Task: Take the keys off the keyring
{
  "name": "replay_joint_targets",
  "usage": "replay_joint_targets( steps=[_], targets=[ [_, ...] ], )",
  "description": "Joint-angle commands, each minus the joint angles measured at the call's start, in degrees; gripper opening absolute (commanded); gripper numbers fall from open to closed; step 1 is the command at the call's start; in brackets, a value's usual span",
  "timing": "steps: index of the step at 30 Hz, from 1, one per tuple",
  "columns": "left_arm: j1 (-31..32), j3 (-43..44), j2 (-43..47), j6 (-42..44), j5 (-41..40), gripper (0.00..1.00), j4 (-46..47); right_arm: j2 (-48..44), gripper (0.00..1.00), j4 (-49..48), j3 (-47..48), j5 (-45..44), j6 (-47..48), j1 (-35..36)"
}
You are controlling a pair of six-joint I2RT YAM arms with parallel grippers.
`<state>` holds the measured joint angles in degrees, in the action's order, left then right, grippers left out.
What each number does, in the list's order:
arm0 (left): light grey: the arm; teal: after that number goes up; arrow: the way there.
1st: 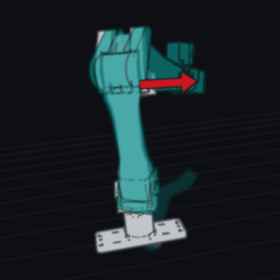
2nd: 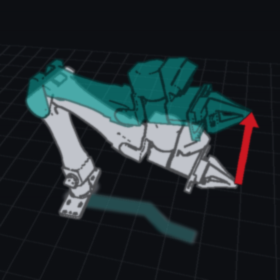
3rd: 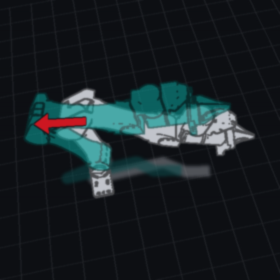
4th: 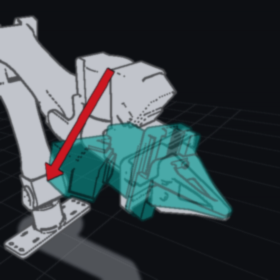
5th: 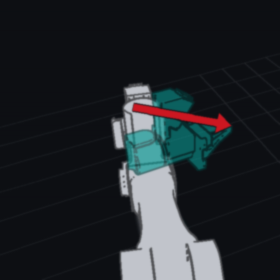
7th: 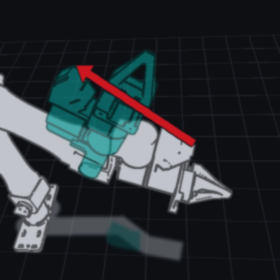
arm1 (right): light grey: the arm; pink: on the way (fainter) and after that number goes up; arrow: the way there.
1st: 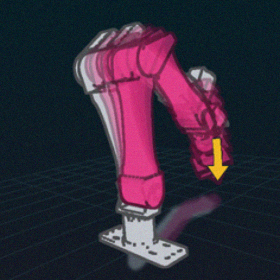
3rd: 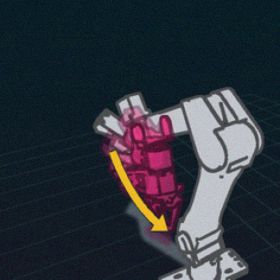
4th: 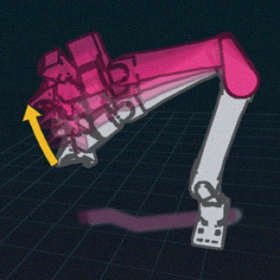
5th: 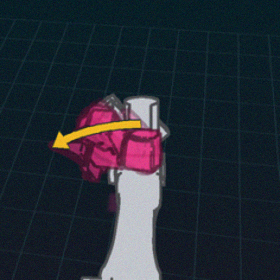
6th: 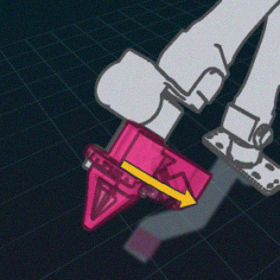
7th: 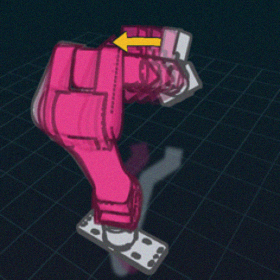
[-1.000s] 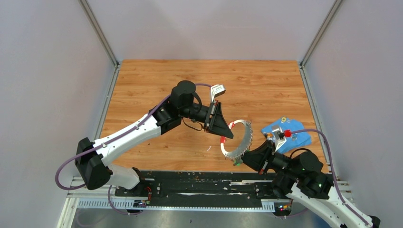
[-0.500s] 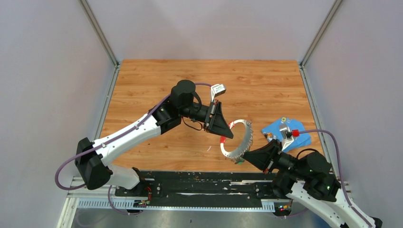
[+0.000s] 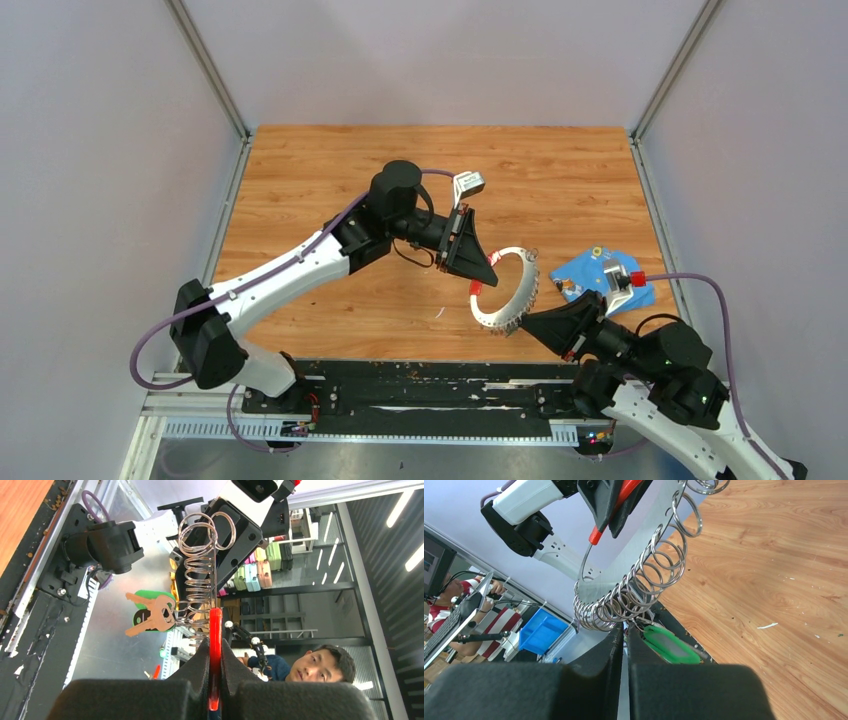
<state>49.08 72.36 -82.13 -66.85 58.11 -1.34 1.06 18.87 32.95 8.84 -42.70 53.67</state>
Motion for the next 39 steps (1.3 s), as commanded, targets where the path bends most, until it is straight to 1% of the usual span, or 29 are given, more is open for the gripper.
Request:
replay_joint_targets(
  steps=[1,10,18,23,27,33,39],
  targets=[
    [-0.56,2.87,-0.29,-2.37,3.94,0.0,-0.23,-0.27,0.09,0.68,1.6,-1.42,-0.88,0.39],
    [-0.52,2.63,-0.77,-2.24,3.94,0.0,-0.28,1.69,0.1,-1.07,0.98,-1.21,-0.63,0.36],
    [-0.4,2.39,-1.09,-2.17,4.08,0.0,-0.26,3.16,0.16,-4.02,-0.01,-0.11,-0.81,0.43],
    [-0.39,2.44,-1.14,-2.15,4.09,0.0,-0.26,3.25,0.2,-4.41,-0.61,-0.02,-0.93,0.38],
    [-0.39,2.55,-1.14,-2.17,4.2,0.0,-0.29,3.49,0.22,-4.71,-1.41,1.1,-1.51,0.38],
    [-0.31,2.53,-1.33,-2.19,4.02,0.0,-0.25,3.52,0.22,-4.57,-1.91,1.97,-2.16,0.38],
    [-0.22,2.53,-1.54,-2.11,3.94,0.0,-0.24,2.39,0.22,-4.74,-2.54,0.37,-2.66,0.38]
  ],
)
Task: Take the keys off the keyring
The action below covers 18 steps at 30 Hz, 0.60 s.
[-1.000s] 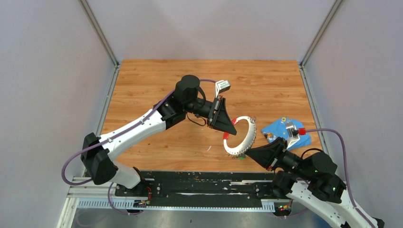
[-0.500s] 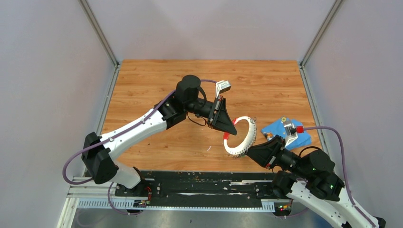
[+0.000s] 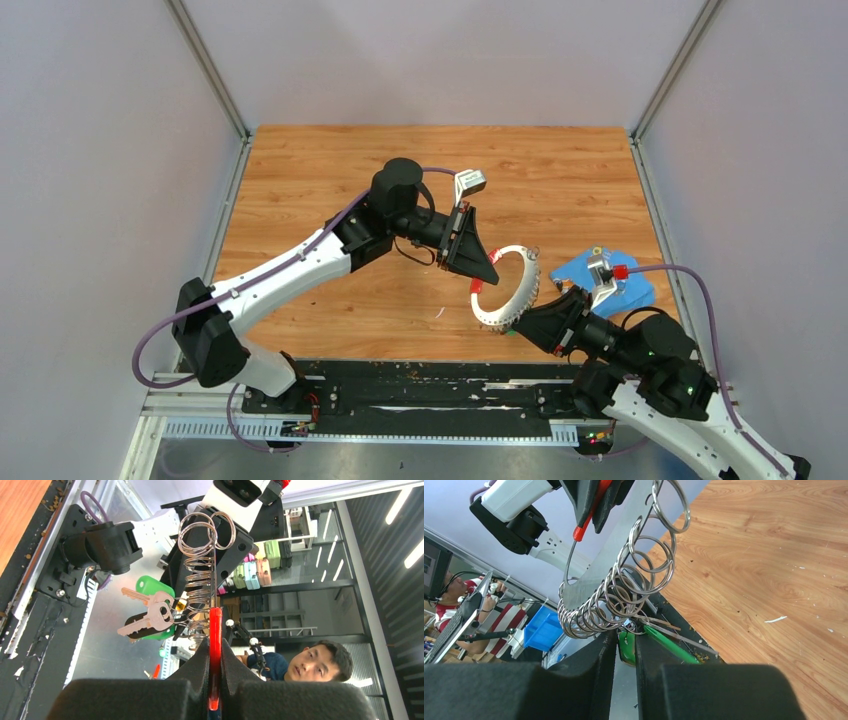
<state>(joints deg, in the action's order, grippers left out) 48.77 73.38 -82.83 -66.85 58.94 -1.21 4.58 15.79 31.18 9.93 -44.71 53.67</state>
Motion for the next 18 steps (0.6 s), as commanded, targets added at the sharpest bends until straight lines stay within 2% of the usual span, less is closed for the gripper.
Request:
replay_joint_targets(
  steps=[1,10,18],
  targets=[
    [0.09,1.54,-0.89,-2.18,3.11,0.0,-0.4,-1.01,0.22,-1.91,-0.62,-0.84,-0.58,0.37],
    [0.27,1.49,-1.06,-1.85,2.78,0.0,-0.44,-0.45,0.2,-2.35,0.25,-1.41,0.16,0.38],
    [-0.1,1.81,-0.63,-1.54,0.91,0.0,-0.29,-2.1,0.04,-0.22,-0.7,-1.95,-1.5,0.38]
  ],
)
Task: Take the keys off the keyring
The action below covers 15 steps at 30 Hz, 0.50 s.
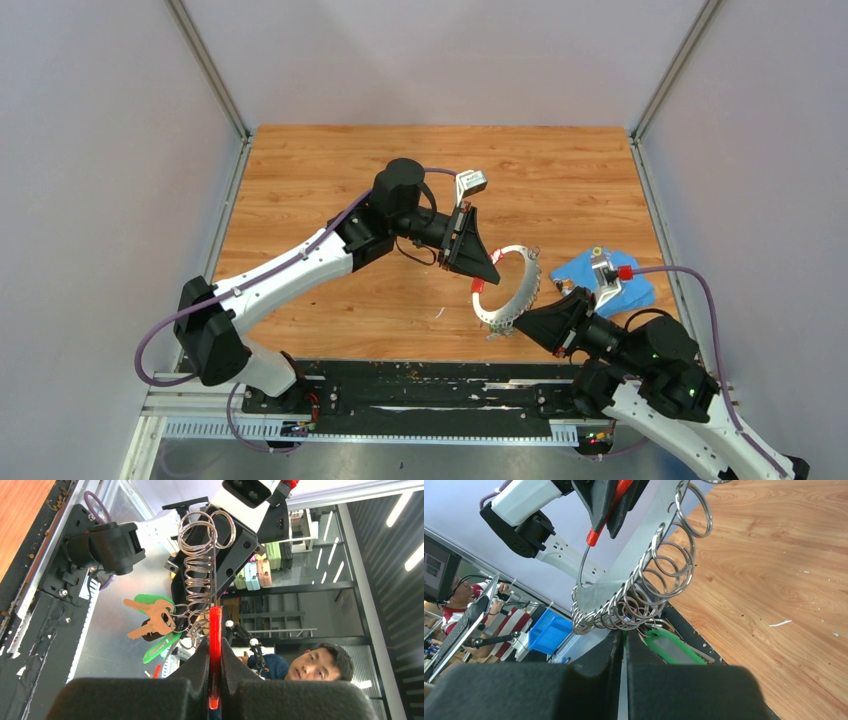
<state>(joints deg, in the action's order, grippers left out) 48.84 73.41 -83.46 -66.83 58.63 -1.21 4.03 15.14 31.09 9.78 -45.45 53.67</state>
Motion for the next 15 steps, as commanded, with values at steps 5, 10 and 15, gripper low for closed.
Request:
replay_joint_targets(
  steps=[5,10,15],
  targets=[
    [-1.21,0.28,0.98,-1.0,-0.63,0.0,-0.27,-1.21,0.01,2.75,0.95,-2.68,-0.57,0.43],
    [-3.57,-1.46,2.9,-0.7,-3.18,0.0,-0.06,0.18,0.01,6.96,3.0,-4.31,-0.16,0.4],
    [-5.12,-4.47,4.45,-0.35,-5.76,0.0,-0.02,0.6,0.01,11.05,4.46,-7.39,-0.04,0.4]
  ],
)
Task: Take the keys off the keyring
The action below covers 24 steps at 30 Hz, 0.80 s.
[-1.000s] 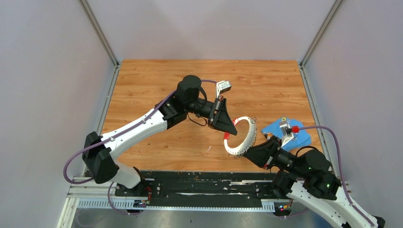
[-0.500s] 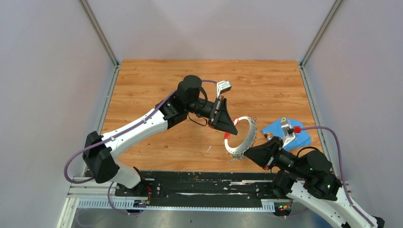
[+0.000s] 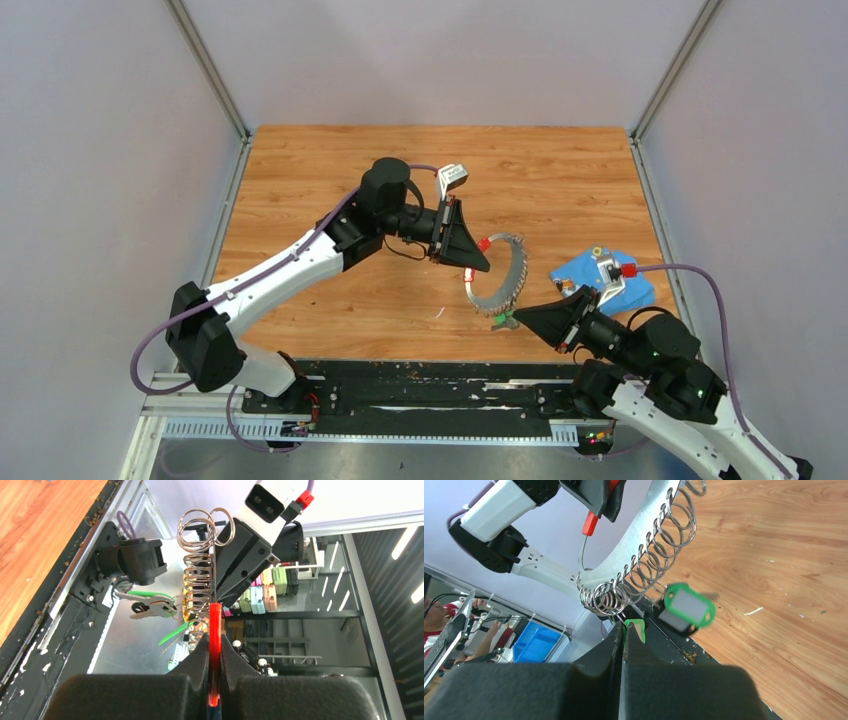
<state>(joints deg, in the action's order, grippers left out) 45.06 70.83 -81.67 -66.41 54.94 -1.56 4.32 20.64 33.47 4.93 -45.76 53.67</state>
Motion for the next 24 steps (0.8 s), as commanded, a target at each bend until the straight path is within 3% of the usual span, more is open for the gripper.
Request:
replay_joint_targets(
  steps=[1,13,24],
  targets=[
    [-1.49,-2.65,2.8,-0.76,-2.39,0.0,0.35,0.4,0.01,6.28,2.49,-3.37,0.54,0.43],
    [-1.73,-7.24,3.25,-0.19,-3.43,0.0,0.42,5.19,0.01,11.35,8.03,-13.24,5.08,0.38],
    [-1.24,-7.07,2.59,-1.38,-4.02,0.0,0.33,5.85,0.01,4.88,5.22,-17.58,6.37,0.34]
  ],
)
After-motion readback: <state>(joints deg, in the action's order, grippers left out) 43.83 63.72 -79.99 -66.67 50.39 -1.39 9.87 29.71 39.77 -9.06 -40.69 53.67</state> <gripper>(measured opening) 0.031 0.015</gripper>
